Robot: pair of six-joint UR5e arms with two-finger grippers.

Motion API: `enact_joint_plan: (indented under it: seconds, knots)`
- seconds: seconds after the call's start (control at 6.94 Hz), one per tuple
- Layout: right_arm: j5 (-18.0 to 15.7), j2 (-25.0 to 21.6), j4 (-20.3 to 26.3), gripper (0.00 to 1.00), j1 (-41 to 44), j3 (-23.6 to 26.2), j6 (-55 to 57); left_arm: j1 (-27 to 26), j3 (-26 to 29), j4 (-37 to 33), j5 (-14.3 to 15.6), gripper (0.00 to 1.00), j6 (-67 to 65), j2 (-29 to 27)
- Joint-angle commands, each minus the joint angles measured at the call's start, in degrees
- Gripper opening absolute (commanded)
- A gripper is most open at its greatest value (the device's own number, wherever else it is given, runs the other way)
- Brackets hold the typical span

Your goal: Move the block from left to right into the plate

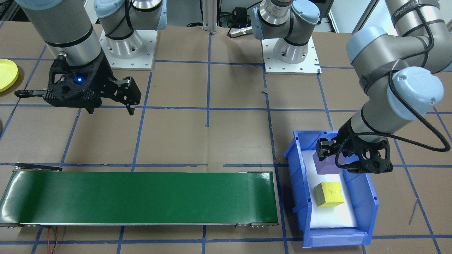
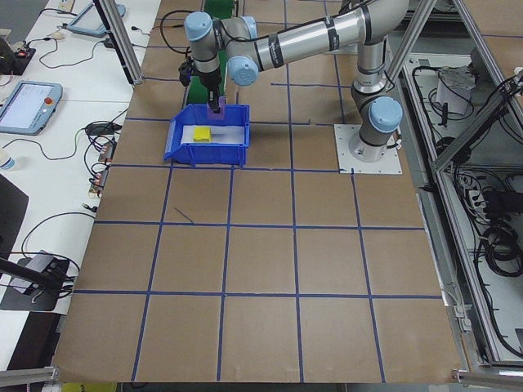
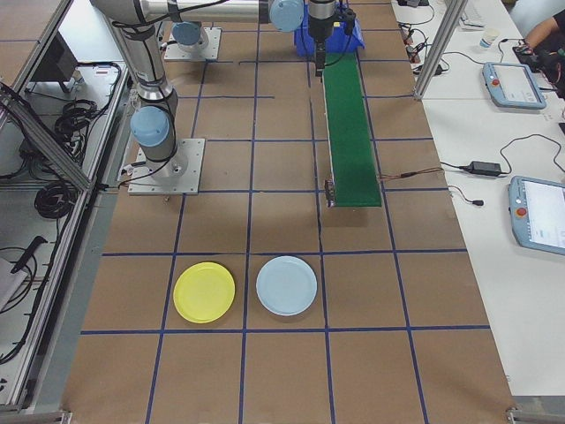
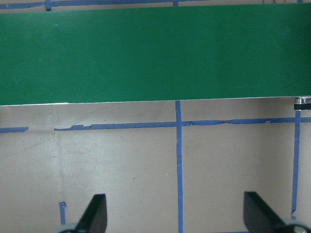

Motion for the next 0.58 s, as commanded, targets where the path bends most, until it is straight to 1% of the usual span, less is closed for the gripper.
enact_joint_plan:
  seconds: [0.0, 0.14, 0.29, 0.43]
  knots:
    - [-0.02, 0.00, 0.00, 1.00, 0.00, 0.00, 0.00, -6.10, 3.23, 1.99, -0.07, 0.27, -5.95, -2.33]
    - [0.07, -0.08, 0.00, 1.00, 0.00, 0.00, 0.00, -9.00, 3.23, 11.06, -0.94, 0.27, -5.88, -5.22]
    - [0.07, -0.08, 0.00, 1.00, 0.00, 0.00, 0.00, -11.12, 3.23, 16.19, -1.91, 0.26, -5.97, -7.86]
    - [0.07, 0.00, 0.00, 1.00, 0.00, 0.00, 0.00, -12.53, 3.23, 16.68, -2.00, 0.26, -5.88, -9.37]
